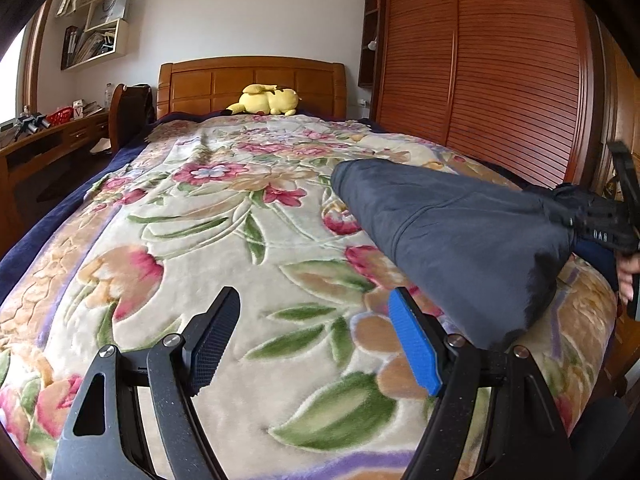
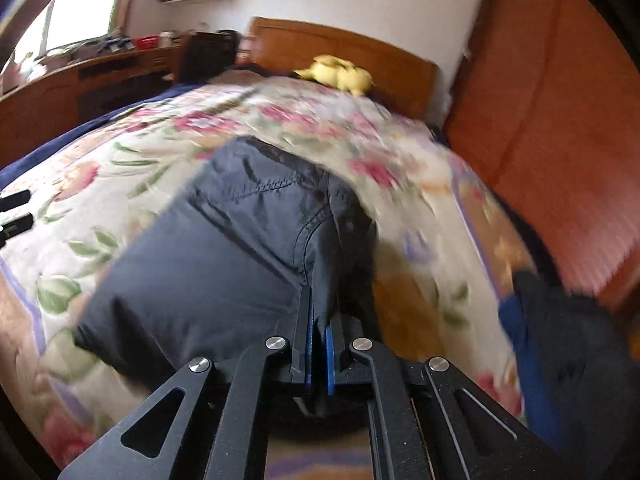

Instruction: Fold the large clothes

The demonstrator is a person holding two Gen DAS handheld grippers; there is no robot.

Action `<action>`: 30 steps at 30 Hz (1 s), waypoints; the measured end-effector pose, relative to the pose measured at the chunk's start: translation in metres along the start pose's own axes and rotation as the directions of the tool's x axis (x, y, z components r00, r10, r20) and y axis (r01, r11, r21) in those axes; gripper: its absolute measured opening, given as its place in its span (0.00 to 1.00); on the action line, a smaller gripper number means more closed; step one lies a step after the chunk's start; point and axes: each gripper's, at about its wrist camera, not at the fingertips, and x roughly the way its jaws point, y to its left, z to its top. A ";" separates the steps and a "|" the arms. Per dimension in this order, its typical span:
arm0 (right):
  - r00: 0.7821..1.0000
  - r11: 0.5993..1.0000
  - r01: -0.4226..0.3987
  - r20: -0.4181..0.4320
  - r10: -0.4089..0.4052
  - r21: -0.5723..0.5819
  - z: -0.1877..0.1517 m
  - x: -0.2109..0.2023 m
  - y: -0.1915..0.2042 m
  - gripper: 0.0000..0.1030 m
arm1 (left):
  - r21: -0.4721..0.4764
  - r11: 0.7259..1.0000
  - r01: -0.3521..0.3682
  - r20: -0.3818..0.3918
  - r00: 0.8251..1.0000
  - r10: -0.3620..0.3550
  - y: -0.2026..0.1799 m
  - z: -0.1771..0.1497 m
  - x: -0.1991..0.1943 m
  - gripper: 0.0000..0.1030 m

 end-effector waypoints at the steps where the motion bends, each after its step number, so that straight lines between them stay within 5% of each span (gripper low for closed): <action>1: 1.000 1.000 -0.002 -0.013 0.002 0.012 -0.007 0.001 -0.004 0.03 | 0.000 1.000 0.002 -0.001 1.000 -0.002 0.000 0.000 0.000 0.75; 12: 0.995 0.995 -0.022 -0.096 0.031 0.100 -0.017 0.037 -0.001 0.03 | -0.005 1.000 0.005 -0.003 1.000 -0.005 0.002 -0.001 -0.001 0.75; 15: 0.995 0.992 0.001 -0.104 0.013 0.127 -0.018 0.042 -0.001 0.17 | 0.000 1.000 0.002 -0.006 1.000 -0.002 0.002 -0.003 -0.003 0.75; 20: 0.994 0.979 0.046 -0.103 -0.026 0.197 -0.024 0.052 -0.004 0.58 | 0.001 1.000 0.002 -0.004 1.000 -0.002 0.005 -0.004 -0.007 0.75; 23: 0.994 0.967 0.036 -0.108 -0.008 0.254 -0.029 0.059 -0.014 0.70 | 0.001 1.000 0.004 -0.003 1.000 -0.004 0.005 -0.004 -0.007 0.75; 30: 0.993 0.941 -0.053 -0.086 0.087 0.334 -0.029 0.054 -0.025 0.71 | 0.012 1.000 0.023 -0.003 1.000 -0.023 0.001 -0.004 -0.009 0.75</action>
